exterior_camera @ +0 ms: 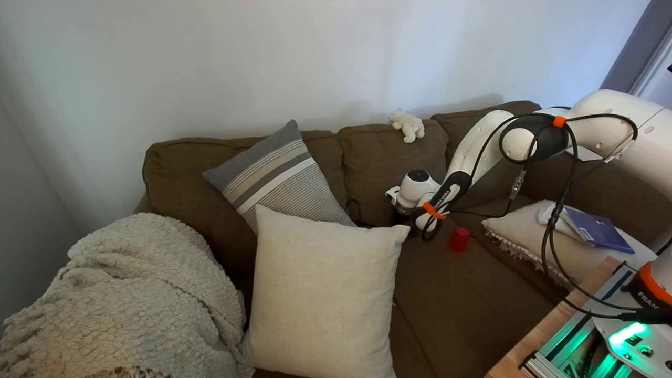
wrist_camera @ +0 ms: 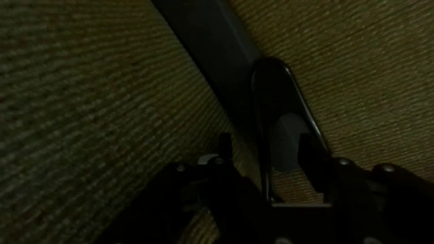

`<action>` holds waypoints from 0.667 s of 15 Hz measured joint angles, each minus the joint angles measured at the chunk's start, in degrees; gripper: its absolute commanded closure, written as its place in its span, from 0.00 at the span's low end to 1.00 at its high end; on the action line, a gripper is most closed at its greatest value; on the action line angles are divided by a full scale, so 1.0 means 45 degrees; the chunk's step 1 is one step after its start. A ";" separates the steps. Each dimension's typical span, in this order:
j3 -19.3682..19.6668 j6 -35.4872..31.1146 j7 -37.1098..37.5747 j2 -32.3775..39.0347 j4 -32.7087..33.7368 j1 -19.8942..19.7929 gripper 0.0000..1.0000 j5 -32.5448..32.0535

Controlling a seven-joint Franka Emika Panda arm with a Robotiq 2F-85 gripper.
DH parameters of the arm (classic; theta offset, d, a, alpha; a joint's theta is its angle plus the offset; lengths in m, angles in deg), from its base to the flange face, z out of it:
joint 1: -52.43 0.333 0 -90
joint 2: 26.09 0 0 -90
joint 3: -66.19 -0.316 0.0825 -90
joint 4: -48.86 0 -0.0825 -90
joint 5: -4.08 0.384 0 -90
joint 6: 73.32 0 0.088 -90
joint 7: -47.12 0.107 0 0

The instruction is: Move the black coat hanger to the right

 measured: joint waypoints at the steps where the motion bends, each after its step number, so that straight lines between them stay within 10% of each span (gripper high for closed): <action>1: -0.0285 0.0101 -0.0342 0.0236 0.0344 -0.0195 0.53 0.0035; 6: -0.1207 0.0677 -0.1456 0.1191 0.1672 -0.0720 0.97 0.0293; 10: -0.1116 0.0673 -0.1475 0.1355 0.2000 -0.0633 0.98 0.0377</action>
